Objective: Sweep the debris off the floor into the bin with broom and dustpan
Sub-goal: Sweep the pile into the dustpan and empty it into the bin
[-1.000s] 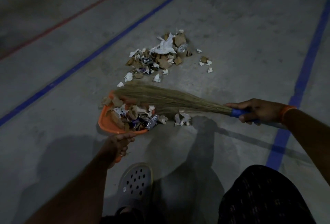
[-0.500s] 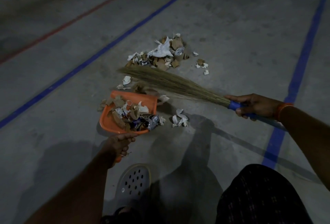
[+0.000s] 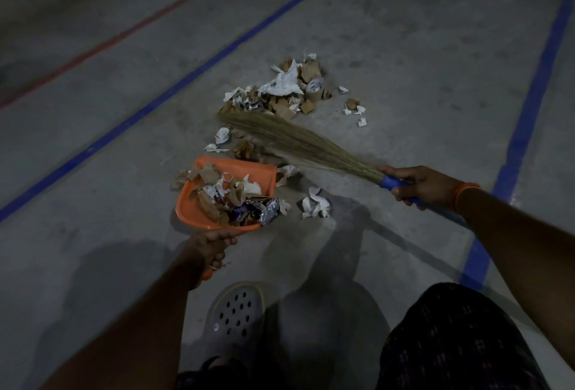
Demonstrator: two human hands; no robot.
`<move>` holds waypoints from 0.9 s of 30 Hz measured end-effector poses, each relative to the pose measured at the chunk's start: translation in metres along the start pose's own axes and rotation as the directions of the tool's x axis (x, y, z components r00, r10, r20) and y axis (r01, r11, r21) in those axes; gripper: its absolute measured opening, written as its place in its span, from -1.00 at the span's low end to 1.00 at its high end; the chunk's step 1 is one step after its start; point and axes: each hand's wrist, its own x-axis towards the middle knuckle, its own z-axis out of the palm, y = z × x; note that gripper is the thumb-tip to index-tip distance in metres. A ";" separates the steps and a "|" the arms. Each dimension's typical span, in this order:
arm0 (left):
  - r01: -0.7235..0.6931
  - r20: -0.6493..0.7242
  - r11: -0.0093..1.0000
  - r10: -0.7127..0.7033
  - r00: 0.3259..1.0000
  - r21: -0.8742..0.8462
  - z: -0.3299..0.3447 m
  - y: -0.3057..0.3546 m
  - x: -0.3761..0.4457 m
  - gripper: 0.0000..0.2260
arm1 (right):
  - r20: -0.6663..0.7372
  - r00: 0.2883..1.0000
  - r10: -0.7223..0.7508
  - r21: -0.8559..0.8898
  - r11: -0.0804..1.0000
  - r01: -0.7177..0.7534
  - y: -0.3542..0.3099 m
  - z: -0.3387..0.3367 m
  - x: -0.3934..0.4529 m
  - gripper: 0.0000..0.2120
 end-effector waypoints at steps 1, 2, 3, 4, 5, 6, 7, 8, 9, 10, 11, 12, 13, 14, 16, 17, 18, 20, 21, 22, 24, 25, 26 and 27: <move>-0.001 0.000 1.000 0.001 1.000 -0.003 0.001 0.004 -0.003 -0.83 | 0.006 1.000 -0.001 -0.003 1.000 0.001 -0.002 0.001 0.000 -0.42; -0.002 0.000 1.000 0.002 1.000 0.002 0.000 0.004 -0.002 -0.84 | 0.012 1.000 -0.003 -0.003 1.000 0.003 -0.005 0.001 0.000 -0.42; -0.006 0.006 1.000 0.006 1.000 0.009 -0.001 0.005 -0.002 -0.84 | 0.021 1.000 -0.006 -0.003 1.000 0.006 -0.007 0.001 0.000 -0.43; -0.006 0.005 1.000 0.006 1.000 0.015 -0.003 0.004 0.001 -0.84 | 0.030 0.999 -0.014 -0.004 1.000 0.014 -0.010 0.002 -0.001 -0.42; -0.006 0.004 1.000 0.006 1.000 0.018 -0.004 0.003 0.004 -0.84 | 0.036 0.999 -0.027 -0.006 1.000 0.027 -0.012 0.002 -0.001 -0.42; -0.005 0.000 1.000 0.005 1.000 0.015 -0.006 0.003 0.005 -0.83 | 0.038 0.998 -0.042 -0.009 0.999 0.042 -0.013 0.002 0.000 -0.41; -0.013 0.006 1.000 0.013 1.000 0.007 -0.007 0.003 0.006 -0.83 | 0.033 0.998 -0.056 -0.012 0.998 0.057 -0.015 0.003 0.000 -0.40; -0.019 0.015 1.000 0.019 1.000 -0.003 -0.008 0.005 0.006 -0.81 | 0.025 0.997 -0.071 -0.008 0.997 0.071 -0.017 0.003 0.001 -0.40; -0.029 0.026 0.999 0.029 0.999 -0.015 -0.009 0.008 0.005 -0.80 | 0.019 0.996 -0.088 0.002 0.996 0.088 -0.019 0.003 0.001 -0.41; -0.037 0.033 0.999 0.038 0.999 -0.018 -0.011 0.011 0.004 -0.79 | 0.012 0.994 -0.105 0.012 0.994 0.105 -0.022 0.003 0.003 -0.44; -0.045 0.047 0.999 0.046 0.998 -0.014 -0.012 0.015 0.003 -0.79 | 0.003 0.993 -0.122 0.019 0.992 0.122 -0.024 0.003 0.004 -0.47; -0.049 0.050 0.999 0.050 0.998 -0.012 -0.016 0.017 0.003 -0.79 | -0.014 0.991 -0.136 0.024 0.990 0.136 -0.027 0.003 0.007 -0.52; -0.061 0.055 0.998 0.062 0.997 -0.019 -0.020 0.020 0.004 -0.79 | -0.041 0.989 -0.145 0.031 0.989 0.147 -0.030 0.004 0.010 -0.56; -0.072 0.057 0.997 0.074 0.996 -0.027 -0.025 0.021 0.005 -0.79 | -0.076 0.986 -0.150 0.042 0.987 0.153 -0.032 0.005 0.014 -0.61; -0.099 0.054 0.994 0.101 0.993 -0.049 -0.035 0.025 0.009 -0.77 | -0.151 0.978 -0.146 0.062 0.986 0.156 -0.039 0.011 0.024 -0.74; -0.106 0.043 0.993 0.108 0.993 -0.042 -0.040 0.028 0.011 -0.77 | -0.182 0.973 -0.141 0.069 0.985 0.156 -0.043 0.015 0.029 -0.81; -0.107 0.030 0.994 0.107 0.994 -0.028 -0.043 0.033 0.013 -0.78 | -0.206 0.969 -0.136 0.079 0.985 0.155 -0.049 0.019 0.036 -0.87; -0.104 0.003 0.995 0.104 0.995 0.008 -0.048 0.043 0.020 -0.80 | -0.234 0.963 -0.132 0.110 0.981 0.161 -0.064 0.028 0.051 -0.92; -0.105 -0.007 0.994 0.105 0.994 0.018 -0.050 0.049 0.024 -0.81 | -0.243 0.961 -0.135 0.124 0.978 0.169 -0.073 0.032 0.058 -0.93; -0.110 -0.015 0.994 0.111 0.994 0.008 -0.052 0.055 0.028 -0.81 | -0.248 0.959 -0.139 0.134 0.975 0.176 -0.084 0.036 0.064 -0.94; -0.110 -0.013 0.992 0.110 0.994 -0.055 -0.057 0.067 0.032 -0.81 | -0.243 0.960 -0.138 0.147 0.973 0.177 -0.109 0.044 0.075 -0.95; -0.106 -0.014 0.989 0.105 0.994 -0.108 -0.060 0.074 0.029 -0.81 | -0.230 0.964 -0.132 0.159 0.972 0.171 -0.124 0.049 0.079 -0.95; -0.102 -0.019 0.982 0.100 0.995 -0.162 -0.064 0.082 0.023 -0.80 | -0.214 0.969 -0.123 0.173 0.972 0.161 -0.141 0.053 0.080 -0.95; -0.098 -0.026 0.973 0.095 0.995 -0.209 -0.070 0.092 0.015 -0.80 | -0.196 0.974 -0.115 0.189 0.970 0.152 -0.159 0.056 0.080 -0.96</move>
